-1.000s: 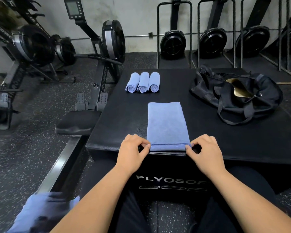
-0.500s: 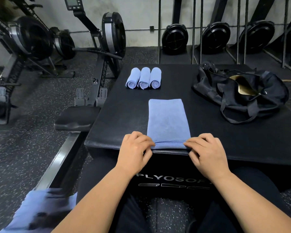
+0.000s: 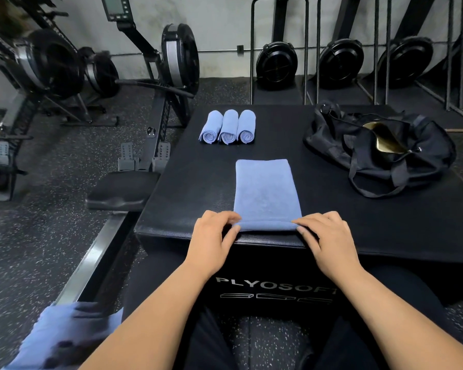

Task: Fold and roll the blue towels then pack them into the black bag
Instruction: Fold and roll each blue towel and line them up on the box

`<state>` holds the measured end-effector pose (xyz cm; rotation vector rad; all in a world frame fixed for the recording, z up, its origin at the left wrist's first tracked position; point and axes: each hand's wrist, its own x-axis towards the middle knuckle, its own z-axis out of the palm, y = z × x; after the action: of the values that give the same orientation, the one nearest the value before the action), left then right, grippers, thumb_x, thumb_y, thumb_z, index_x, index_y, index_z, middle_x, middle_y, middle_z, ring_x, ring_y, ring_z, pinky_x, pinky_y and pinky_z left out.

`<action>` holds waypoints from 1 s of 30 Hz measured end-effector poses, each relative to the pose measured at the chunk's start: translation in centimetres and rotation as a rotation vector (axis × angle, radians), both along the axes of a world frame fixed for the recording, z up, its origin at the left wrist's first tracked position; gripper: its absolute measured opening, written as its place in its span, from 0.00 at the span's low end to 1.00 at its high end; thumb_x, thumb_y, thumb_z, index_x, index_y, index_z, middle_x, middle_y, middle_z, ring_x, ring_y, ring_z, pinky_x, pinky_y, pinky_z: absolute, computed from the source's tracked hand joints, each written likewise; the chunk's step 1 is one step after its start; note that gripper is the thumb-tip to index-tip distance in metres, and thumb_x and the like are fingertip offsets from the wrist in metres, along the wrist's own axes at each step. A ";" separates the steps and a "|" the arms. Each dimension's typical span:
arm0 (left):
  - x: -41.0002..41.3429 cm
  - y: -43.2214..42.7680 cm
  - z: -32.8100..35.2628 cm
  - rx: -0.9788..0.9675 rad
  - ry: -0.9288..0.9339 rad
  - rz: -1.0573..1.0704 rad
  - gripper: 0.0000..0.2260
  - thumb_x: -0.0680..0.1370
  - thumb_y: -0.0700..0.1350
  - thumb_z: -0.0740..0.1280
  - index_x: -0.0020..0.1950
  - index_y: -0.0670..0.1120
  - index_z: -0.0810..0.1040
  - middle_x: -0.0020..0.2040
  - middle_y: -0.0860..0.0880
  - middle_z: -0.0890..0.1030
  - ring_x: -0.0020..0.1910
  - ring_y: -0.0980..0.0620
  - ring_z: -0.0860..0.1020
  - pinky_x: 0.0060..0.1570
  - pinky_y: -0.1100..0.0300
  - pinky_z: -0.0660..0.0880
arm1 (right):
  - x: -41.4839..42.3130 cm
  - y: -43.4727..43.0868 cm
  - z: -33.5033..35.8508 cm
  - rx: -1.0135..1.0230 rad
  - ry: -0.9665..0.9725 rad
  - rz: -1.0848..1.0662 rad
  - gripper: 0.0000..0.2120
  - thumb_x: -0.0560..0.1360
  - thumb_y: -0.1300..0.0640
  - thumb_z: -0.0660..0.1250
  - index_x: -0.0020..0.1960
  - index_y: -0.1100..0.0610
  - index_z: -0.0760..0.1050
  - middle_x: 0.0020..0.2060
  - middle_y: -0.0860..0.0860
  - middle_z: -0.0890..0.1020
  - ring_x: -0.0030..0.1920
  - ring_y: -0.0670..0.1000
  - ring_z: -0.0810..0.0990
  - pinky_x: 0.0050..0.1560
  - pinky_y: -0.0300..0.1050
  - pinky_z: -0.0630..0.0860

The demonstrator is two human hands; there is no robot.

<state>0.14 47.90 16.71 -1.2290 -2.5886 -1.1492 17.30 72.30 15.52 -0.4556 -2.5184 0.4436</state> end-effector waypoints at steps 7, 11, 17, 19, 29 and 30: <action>0.4 0.1 0.0 0.027 -0.171 0.002 0.04 0.83 0.50 0.68 0.53 0.60 0.79 0.48 0.60 0.78 0.56 0.58 0.73 0.57 0.55 0.74 | -0.2 -0.4 0.1 -0.150 0.015 -0.025 0.05 0.80 0.50 0.71 0.50 0.40 0.84 0.42 0.34 0.81 0.49 0.48 0.71 0.53 0.52 0.67; 0.6 0.7 0.1 0.003 -0.033 0.047 0.03 0.81 0.47 0.69 0.50 0.56 0.80 0.50 0.60 0.76 0.55 0.55 0.71 0.56 0.54 0.74 | -0.6 -0.6 -0.1 -0.055 0.043 -0.095 0.04 0.76 0.53 0.76 0.47 0.43 0.85 0.41 0.39 0.76 0.47 0.49 0.70 0.49 0.52 0.68; 0.3 1.2 0.1 0.035 0.215 0.013 0.10 0.78 0.38 0.72 0.53 0.54 0.84 0.55 0.59 0.77 0.55 0.51 0.72 0.55 0.54 0.70 | -0.8 -0.2 0.1 0.113 0.174 0.000 0.03 0.79 0.55 0.75 0.49 0.48 0.86 0.51 0.42 0.80 0.49 0.53 0.74 0.47 0.53 0.70; 0.3 1.2 -0.1 0.014 0.289 -0.029 0.12 0.77 0.36 0.72 0.52 0.53 0.84 0.54 0.59 0.79 0.54 0.49 0.74 0.51 0.50 0.70 | -0.7 -0.3 -0.2 0.215 0.164 0.062 0.04 0.80 0.56 0.71 0.51 0.49 0.85 0.50 0.42 0.81 0.48 0.54 0.75 0.44 0.52 0.69; -0.2 0.6 -0.7 -0.048 0.142 -0.047 0.16 0.74 0.47 0.71 0.62 0.56 0.84 0.58 0.64 0.79 0.61 0.55 0.72 0.62 0.52 0.71 | 0.0 0.3 -0.9 0.187 0.066 0.081 0.15 0.75 0.51 0.70 0.61 0.49 0.85 0.56 0.41 0.82 0.56 0.53 0.77 0.52 0.52 0.72; -0.3 0.5 -0.7 -0.039 0.111 -0.043 0.17 0.74 0.47 0.71 0.62 0.57 0.84 0.58 0.65 0.79 0.60 0.55 0.73 0.62 0.51 0.71 | 0.0 0.4 -0.9 0.154 0.057 0.068 0.15 0.76 0.50 0.70 0.61 0.48 0.85 0.56 0.39 0.82 0.56 0.52 0.77 0.53 0.51 0.72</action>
<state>-0.19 48.43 15.97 -1.3223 -2.5264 -1.0108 17.29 72.67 14.61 -0.2946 -2.4957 0.2807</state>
